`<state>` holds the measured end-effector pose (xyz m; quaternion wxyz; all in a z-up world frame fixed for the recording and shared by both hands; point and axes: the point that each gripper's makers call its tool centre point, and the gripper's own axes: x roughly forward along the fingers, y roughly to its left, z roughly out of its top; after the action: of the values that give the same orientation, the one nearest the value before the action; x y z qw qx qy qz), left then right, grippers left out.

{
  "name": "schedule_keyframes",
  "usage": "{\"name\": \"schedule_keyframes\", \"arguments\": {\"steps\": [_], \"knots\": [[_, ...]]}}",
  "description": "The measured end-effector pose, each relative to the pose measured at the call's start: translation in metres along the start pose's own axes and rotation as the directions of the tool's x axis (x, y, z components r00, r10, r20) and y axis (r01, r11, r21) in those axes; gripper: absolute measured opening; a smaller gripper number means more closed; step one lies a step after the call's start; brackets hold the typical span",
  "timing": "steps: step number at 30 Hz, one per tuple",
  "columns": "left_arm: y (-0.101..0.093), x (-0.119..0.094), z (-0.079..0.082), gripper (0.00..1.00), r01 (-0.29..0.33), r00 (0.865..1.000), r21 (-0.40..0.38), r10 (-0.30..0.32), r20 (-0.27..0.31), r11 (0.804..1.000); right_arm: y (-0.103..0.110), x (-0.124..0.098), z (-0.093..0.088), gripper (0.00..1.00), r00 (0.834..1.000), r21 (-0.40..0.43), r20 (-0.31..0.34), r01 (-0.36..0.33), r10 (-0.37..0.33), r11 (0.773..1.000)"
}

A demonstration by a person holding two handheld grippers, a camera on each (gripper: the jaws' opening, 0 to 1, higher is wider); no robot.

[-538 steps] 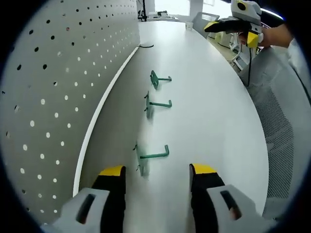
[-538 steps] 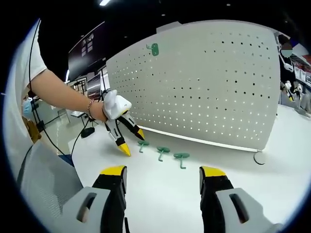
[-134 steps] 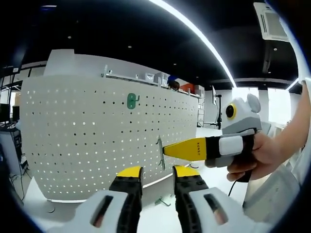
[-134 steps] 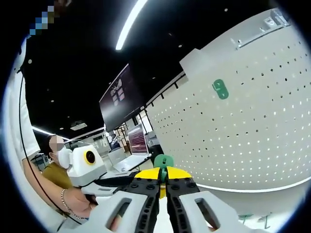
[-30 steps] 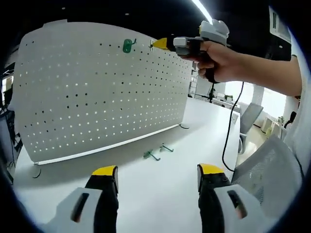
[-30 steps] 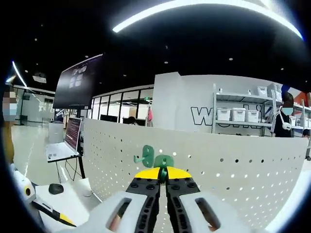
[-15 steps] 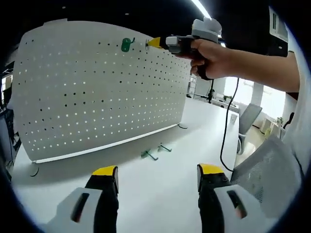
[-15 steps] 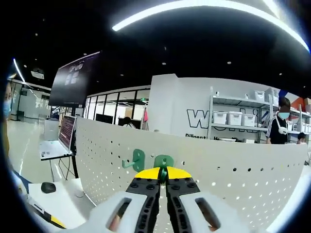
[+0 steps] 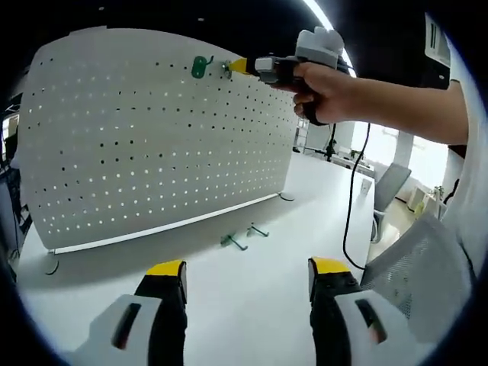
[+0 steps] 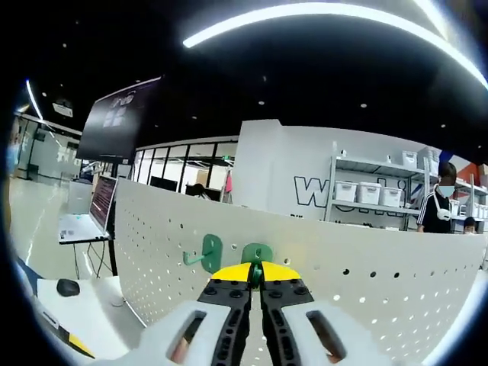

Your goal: Insert the hook assembly into the mounting plate slot until the hook locks in place.

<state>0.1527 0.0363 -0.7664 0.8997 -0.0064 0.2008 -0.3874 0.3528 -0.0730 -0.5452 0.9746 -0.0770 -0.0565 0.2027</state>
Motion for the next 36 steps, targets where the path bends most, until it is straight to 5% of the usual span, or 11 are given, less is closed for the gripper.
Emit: {"name": "schedule_keyframes", "arguments": {"steps": [36], "knots": [[0.0041,-0.0045,-0.0038,0.63,-0.011,1.0,-0.016,0.011,-0.006,1.0,0.0012,0.0077,-0.0056,0.01,0.998,-0.016,-0.002,0.059,-0.059,0.998]]}}
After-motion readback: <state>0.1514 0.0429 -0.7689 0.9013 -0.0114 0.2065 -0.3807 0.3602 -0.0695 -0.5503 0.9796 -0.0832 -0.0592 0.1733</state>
